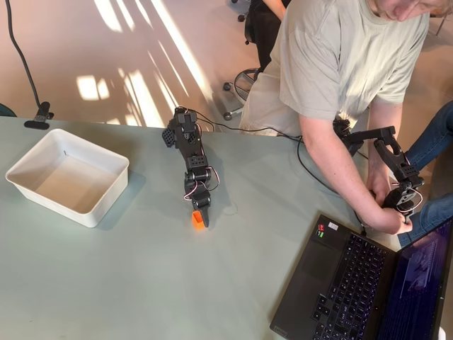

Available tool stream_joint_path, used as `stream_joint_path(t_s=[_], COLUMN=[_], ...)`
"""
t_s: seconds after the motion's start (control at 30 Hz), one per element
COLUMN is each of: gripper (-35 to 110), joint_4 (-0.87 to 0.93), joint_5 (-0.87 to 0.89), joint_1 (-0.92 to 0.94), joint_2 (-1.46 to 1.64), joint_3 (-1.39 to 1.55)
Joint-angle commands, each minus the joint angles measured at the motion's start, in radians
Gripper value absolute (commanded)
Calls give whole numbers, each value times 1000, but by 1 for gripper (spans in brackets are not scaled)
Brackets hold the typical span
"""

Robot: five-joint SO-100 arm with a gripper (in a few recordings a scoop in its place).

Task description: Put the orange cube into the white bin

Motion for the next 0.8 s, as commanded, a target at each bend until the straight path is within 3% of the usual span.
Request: stream_joint_path(t_s=[0.0, 0.77], gripper=[46, 29], joint_4=[3, 2], joint_5=[3, 5], joint_1=[-3, -2], joint_2=[12, 12], joint_3=[-21, -21])
